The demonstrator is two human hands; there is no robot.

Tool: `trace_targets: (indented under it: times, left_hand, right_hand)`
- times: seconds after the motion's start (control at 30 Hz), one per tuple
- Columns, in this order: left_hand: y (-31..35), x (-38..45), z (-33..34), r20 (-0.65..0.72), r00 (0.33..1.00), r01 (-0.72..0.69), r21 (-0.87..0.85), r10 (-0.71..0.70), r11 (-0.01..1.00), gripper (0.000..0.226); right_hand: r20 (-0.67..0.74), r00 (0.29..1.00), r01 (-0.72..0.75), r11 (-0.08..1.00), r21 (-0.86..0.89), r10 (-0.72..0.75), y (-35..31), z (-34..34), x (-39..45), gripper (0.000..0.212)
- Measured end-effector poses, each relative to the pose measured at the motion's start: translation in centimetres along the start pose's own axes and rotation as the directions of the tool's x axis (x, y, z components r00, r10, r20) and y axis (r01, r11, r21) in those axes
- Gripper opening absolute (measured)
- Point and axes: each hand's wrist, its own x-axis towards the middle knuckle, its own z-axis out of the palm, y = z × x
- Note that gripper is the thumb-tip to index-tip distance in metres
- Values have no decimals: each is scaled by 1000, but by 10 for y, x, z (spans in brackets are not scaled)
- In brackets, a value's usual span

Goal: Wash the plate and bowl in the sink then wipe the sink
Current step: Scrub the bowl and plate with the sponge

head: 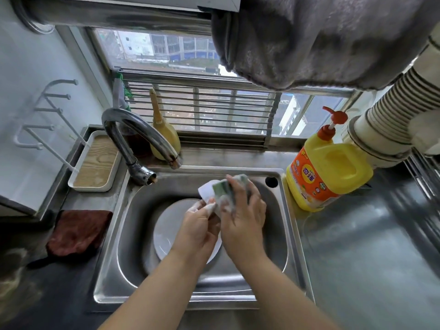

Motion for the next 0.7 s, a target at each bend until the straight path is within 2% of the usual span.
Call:
trace_targets:
  times: [0.07,0.13,0.2,0.27,0.3,0.33,0.4,0.43,0.47,0.53,0.57,0.6,0.63,0.7]
  left_hand:
    - [7,0,2,7,1000,-11,6,11,1000,21]
    - [18,1,4,13,1000,-5,-41,5,999,25]
    - [28,-2,7,-23,999,18,-128,-21,992,25]
    - [31,-4,6,-98,995,-1,-209,-20,978,26]
    - [31,-6,4,-125,992,-12,-227,-17,974,26]
    - [28,-8,2,-132,991,-17,-225,-13,974,26]
    - [22,-13,-3,-104,994,-8,-184,-11,983,25]
    - [19,-14,-7,-82,997,-1,-153,-12,988,26]
    - [17,-16,-10,-61,998,5,-121,-12,993,26]
    - [16,-15,-12,-44,999,10,-57,-12,998,24]
    - [17,-14,-13,-47,999,10,-29,-12,1000,23]
    - [18,-12,-12,-52,999,2,-7,-2,1000,23]
    - [20,-9,-11,-54,998,-13,9,14,1000,24]
    - [26,-6,-8,-48,998,-49,13,49,999,25]
  right_hand:
    - [42,989,150,974,-169,-145,-6,-6,12,46]
    - [69,934,355,891,-284,-350,1,-8,14,46]
    - [79,904,426,868,-255,-420,16,-8,6,48]
    - [49,956,293,952,-92,-289,26,-9,-9,49]
    - [29,986,162,986,50,-163,24,-11,-12,46]
    - [24,1000,-7,975,223,2,24,-12,-10,41]
    - [142,940,-338,801,494,309,30,-14,9,28]
    - [227,891,-452,708,543,394,33,-17,24,25]
    - [296,857,-515,676,527,422,35,-21,40,27]
    - [364,844,-524,751,402,394,26,-32,60,33]
    - [346,881,-431,850,304,323,19,-35,63,35]
    - [304,933,-255,948,191,190,13,-37,63,39]
    - [277,961,-51,996,76,28,5,-40,58,44]
    - [295,925,277,956,-99,-238,-3,-42,41,52]
